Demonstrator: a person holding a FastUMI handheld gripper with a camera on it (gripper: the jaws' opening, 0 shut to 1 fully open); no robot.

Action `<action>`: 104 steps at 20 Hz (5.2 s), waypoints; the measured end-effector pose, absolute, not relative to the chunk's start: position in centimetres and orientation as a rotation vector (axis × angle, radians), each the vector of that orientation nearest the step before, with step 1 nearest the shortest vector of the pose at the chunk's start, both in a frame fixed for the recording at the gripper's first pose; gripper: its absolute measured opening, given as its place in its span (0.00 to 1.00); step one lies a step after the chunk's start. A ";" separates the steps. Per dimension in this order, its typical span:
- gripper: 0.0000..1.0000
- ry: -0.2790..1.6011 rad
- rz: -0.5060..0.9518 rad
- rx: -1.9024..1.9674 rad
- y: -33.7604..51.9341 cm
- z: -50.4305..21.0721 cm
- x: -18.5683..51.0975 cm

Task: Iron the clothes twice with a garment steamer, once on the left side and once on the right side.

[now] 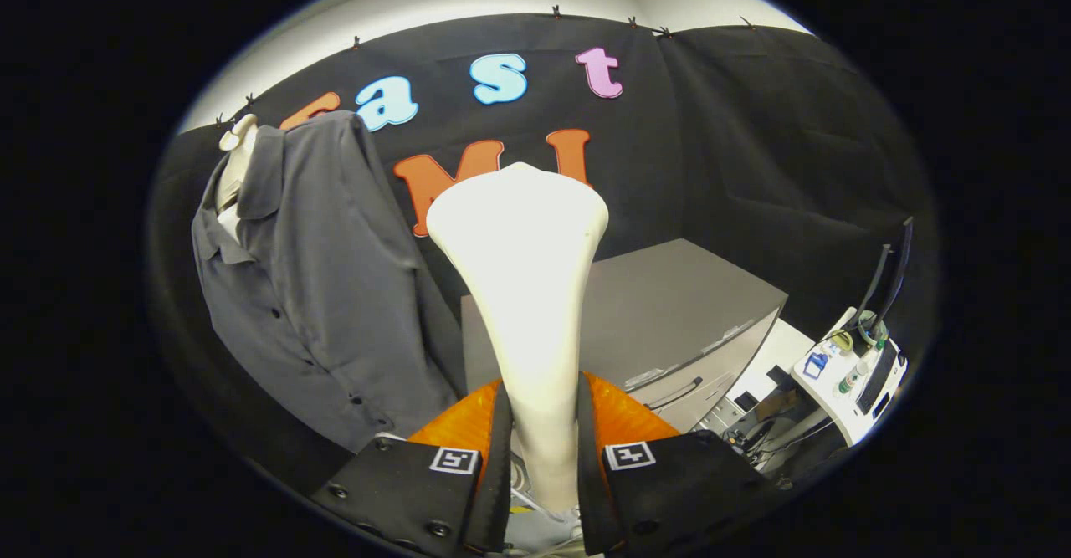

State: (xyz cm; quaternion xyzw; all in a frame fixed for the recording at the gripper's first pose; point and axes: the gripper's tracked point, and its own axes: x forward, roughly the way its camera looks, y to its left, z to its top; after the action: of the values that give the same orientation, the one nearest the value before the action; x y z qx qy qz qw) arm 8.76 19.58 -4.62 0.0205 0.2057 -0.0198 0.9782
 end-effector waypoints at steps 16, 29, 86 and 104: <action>0.41 0.431 0.161 -0.050 39.3 -3.2 10.9; 0.41 0.459 0.142 -0.083 41.6 -4.8 16.0; 0.42 0.970 0.078 -0.134 38.2 -38.1 6.6; 0.41 0.580 0.273 -0.168 53.6 -14.5 4.5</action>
State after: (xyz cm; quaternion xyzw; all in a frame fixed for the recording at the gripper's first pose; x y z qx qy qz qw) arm 4.47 53.59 -14.55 -0.0825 0.2845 0.1338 0.9457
